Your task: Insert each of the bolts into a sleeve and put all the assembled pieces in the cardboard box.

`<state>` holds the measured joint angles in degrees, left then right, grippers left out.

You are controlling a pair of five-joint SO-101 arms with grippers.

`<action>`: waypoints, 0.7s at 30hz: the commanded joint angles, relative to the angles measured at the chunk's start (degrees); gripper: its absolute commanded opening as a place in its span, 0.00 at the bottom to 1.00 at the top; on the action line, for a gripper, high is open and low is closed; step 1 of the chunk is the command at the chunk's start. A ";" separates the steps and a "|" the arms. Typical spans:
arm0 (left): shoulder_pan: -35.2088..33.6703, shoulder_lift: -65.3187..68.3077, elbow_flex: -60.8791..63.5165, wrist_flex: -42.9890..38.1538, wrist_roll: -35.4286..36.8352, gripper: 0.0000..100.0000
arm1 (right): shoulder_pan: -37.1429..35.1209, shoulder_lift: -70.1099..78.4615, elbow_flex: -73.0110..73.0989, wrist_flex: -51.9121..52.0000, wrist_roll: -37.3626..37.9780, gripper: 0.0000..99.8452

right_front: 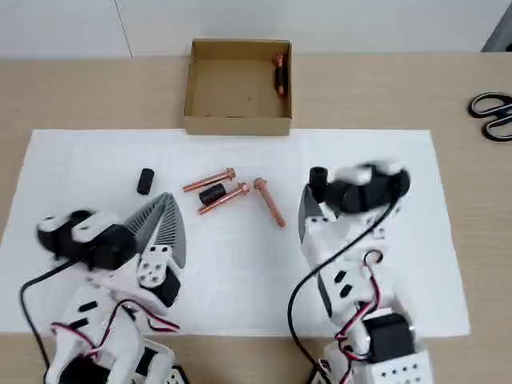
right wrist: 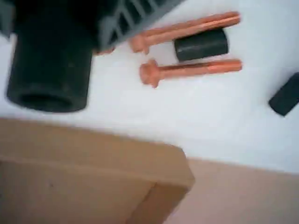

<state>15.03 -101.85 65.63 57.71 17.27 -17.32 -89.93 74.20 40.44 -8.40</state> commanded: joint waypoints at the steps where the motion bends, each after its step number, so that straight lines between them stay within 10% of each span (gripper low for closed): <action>1: 0.44 0.09 1.27 1.14 0.53 0.01 | 0.40 -14.02 8.18 -6.11 3.69 0.00; 11: 0.53 3.16 -1.01 1.14 0.53 0.01 | 4.53 -14.11 9.76 -10.51 6.68 0.00; 21: 3.43 38.07 -41.27 20.40 4.40 0.01 | 11.56 -14.11 6.77 -8.75 6.42 0.00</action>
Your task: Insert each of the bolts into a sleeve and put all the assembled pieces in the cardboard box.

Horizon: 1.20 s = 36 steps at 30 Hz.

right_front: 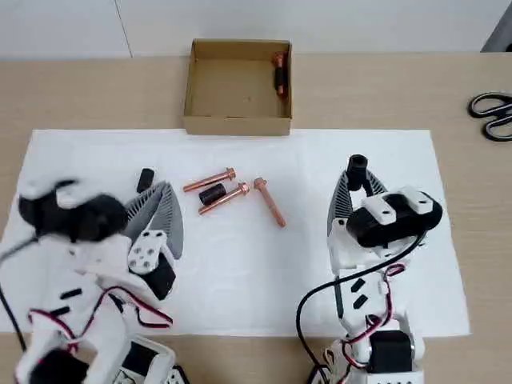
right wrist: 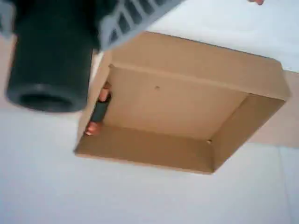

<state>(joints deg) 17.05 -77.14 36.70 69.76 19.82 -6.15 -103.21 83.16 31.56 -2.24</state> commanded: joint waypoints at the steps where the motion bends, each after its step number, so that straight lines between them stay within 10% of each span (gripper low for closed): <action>1: 1.67 18.29 -15.60 11.34 2.90 0.01 | 0.31 -0.84 -2.02 0.48 0.26 0.00; 12: 4.40 61.10 -39.25 11.78 26.90 0.01 | 0.75 -0.84 -2.11 3.74 0.44 0.00; 23: 16.18 83.43 -46.11 3.69 36.75 0.01 | 0.84 -0.84 -2.11 4.88 0.53 0.00; 36: 11.08 101.45 -60.79 11.69 44.75 0.01 | 0.84 -0.84 -2.02 4.97 0.53 0.00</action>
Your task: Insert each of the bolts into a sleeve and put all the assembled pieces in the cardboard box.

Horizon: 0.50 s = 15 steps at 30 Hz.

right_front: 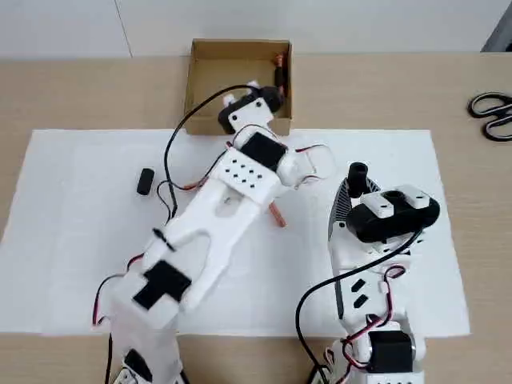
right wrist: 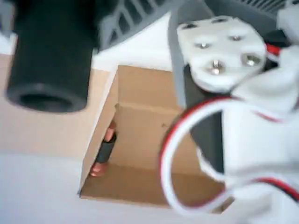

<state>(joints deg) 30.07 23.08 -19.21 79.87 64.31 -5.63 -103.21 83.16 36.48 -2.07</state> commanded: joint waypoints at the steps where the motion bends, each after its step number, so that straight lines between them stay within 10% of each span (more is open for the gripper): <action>1: -2.55 2.37 -6.02 2.02 0.26 0.01 | 0.31 -0.84 -2.02 0.04 0.35 0.00; 15: -3.60 16.97 -23.43 15.12 -1.58 0.01 | 0.31 -0.84 -2.02 0.04 0.35 0.00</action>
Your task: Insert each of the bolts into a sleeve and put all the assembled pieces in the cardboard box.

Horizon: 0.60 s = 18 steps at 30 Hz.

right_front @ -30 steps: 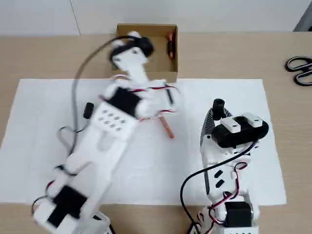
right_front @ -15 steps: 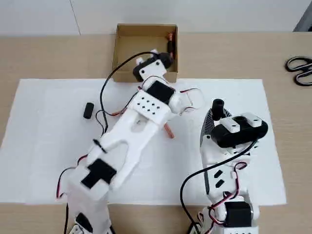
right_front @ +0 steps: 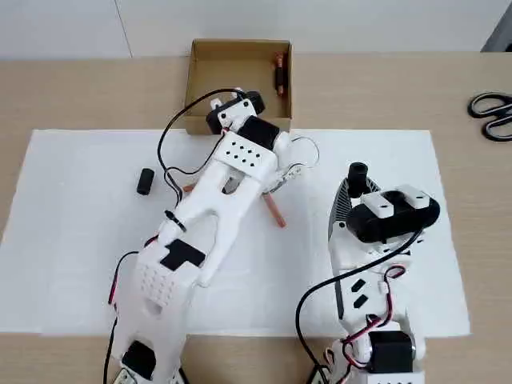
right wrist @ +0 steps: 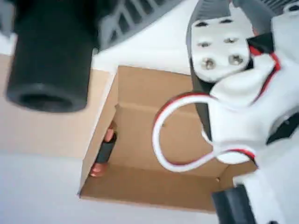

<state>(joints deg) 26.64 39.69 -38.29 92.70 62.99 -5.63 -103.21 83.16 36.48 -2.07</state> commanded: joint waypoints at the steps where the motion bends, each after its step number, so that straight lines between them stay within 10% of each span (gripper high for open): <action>1: -0.18 0.97 -4.97 2.90 -0.26 0.01 | 0.31 -0.84 -2.02 0.04 0.35 0.00; 18: -0.79 4.22 -5.32 3.34 -3.25 0.22 | 0.31 -0.84 -2.02 0.04 0.35 0.00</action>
<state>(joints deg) 26.29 44.00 -41.10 96.04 60.88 -5.63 -103.21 83.16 36.48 -2.07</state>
